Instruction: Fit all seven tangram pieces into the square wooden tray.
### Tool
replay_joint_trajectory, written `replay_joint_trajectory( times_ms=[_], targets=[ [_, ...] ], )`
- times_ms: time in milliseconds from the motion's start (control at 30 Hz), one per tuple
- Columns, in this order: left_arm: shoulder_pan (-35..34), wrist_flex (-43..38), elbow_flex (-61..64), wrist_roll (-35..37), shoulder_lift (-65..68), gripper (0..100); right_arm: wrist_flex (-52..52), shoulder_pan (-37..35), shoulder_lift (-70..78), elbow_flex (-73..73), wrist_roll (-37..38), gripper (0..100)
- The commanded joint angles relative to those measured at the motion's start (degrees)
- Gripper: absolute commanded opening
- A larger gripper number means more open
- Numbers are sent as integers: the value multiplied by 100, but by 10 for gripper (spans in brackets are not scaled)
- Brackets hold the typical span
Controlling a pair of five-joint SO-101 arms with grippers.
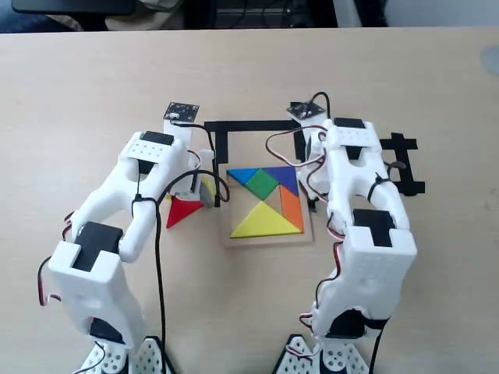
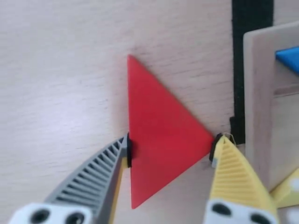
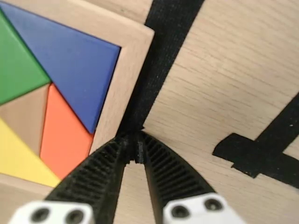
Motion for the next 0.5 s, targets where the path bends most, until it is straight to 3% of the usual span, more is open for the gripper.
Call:
replay_joint_trajectory(
  times_ms=[0,167,367,467],
  targets=[
    [-48,26,-127,-44,-53,223,79,-88,4,40,70,11],
    [-48,9,-127,-44,-62,216,79,-97,4,40,70,11],
    [505,18,-154,-563,-62,62,79,-97,4,40,70,11],
    [602,44,-171,-589,-62,67,79,-97,4,40,70,11]
  ],
)
